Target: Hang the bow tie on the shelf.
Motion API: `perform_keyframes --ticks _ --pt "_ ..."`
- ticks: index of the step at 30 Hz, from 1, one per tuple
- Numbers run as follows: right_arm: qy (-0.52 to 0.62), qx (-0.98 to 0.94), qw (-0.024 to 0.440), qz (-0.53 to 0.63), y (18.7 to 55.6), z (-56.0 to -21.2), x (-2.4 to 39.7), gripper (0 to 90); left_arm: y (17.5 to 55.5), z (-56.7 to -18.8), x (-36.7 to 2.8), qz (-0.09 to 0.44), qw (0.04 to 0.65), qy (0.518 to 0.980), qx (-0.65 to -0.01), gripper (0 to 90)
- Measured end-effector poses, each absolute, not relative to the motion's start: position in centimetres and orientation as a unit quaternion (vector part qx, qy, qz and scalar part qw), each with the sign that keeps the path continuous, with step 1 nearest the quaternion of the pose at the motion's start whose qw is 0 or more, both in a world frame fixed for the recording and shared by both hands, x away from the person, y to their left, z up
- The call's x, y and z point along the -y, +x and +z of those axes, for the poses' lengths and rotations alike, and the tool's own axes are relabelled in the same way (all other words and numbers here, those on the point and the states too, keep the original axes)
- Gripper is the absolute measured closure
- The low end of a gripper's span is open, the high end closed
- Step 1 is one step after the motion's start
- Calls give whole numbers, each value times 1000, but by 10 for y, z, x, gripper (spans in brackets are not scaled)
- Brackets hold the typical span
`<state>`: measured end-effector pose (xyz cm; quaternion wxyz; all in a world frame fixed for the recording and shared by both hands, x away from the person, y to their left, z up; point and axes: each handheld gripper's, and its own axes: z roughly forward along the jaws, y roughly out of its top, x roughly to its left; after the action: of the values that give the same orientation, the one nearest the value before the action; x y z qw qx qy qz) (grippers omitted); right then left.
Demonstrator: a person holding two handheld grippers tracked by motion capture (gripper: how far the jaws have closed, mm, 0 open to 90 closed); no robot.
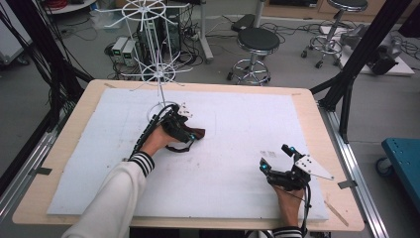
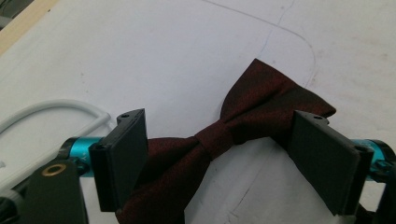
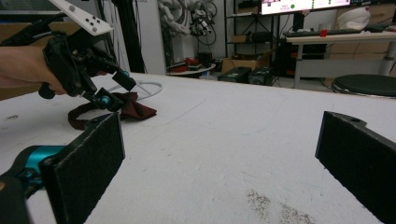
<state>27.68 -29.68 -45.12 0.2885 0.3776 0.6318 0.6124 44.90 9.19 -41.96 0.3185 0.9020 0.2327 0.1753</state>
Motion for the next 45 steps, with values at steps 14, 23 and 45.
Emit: perform_keyframes --ticks 14,23,45 --pt "375 -630 292 613 277 -451 297 6 448 -426 -87 180 307 907 -225 382" --pt "376 -629 291 615 277 -451 297 6 447 -426 -87 207 272 912 -228 619" --pt "377 -629 290 615 277 -451 298 6 438 -424 -87 236 268 901 -248 768"
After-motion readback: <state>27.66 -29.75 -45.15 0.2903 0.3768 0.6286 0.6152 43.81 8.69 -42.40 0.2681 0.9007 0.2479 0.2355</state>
